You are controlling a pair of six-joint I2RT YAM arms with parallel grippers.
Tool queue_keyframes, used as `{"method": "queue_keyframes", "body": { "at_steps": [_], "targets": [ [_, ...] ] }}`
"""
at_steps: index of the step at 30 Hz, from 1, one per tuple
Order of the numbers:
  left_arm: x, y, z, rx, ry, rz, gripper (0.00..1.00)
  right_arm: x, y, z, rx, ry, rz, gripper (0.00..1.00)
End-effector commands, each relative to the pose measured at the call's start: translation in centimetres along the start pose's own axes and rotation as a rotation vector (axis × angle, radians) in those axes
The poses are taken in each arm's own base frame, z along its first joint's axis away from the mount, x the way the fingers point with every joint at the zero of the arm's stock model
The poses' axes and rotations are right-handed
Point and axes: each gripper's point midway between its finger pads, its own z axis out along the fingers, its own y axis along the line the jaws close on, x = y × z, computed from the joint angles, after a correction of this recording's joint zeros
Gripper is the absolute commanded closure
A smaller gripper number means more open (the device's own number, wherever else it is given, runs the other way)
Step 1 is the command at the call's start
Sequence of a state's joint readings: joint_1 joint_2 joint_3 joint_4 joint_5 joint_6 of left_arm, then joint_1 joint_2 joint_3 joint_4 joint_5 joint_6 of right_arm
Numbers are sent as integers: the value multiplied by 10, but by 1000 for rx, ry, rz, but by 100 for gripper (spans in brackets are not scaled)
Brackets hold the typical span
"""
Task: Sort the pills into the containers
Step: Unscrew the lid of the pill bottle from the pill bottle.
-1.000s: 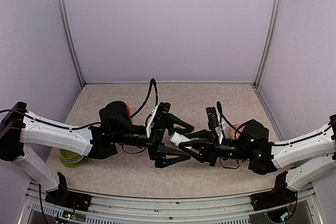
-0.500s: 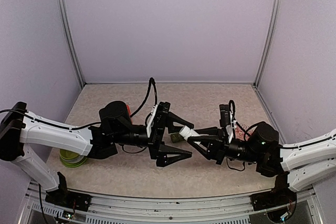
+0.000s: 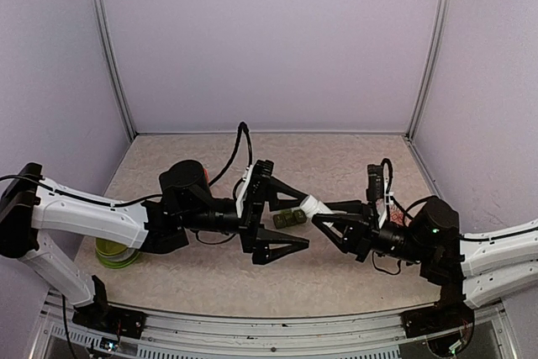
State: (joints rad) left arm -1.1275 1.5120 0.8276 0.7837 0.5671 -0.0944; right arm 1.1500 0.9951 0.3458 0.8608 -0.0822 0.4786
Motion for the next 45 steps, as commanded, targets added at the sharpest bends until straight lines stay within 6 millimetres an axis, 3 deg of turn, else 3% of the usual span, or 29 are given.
{"method": "queue_keyframes", "body": {
  "at_steps": [1, 11, 15, 20, 27, 33, 45],
  "targets": [
    [-9, -18, 4, 78, 4, 17, 1, -27, -14, -8, 95, -112, -39, 87],
    [-6, -20, 4, 71, 18, 13, 3, -35, -12, -18, 98, -137, -73, 87],
    [-11, -12, 0, 18, 6, 25, 5, -31, 5, -19, 1, -103, -98, 88],
    [-20, -8, -6, 2, -1, 76, 9, -10, 35, -14, -186, 3, -85, 88],
    [-25, -24, -3, 106, 11, 141, 25, 9, 49, -6, -305, 75, -11, 88],
    [-21, -37, -7, 143, 34, 199, 52, 9, 56, -5, -351, 81, 11, 87],
    [-18, -38, -11, 132, 34, 200, 64, 2, 55, -10, -370, 57, 42, 88]
  ]
}}
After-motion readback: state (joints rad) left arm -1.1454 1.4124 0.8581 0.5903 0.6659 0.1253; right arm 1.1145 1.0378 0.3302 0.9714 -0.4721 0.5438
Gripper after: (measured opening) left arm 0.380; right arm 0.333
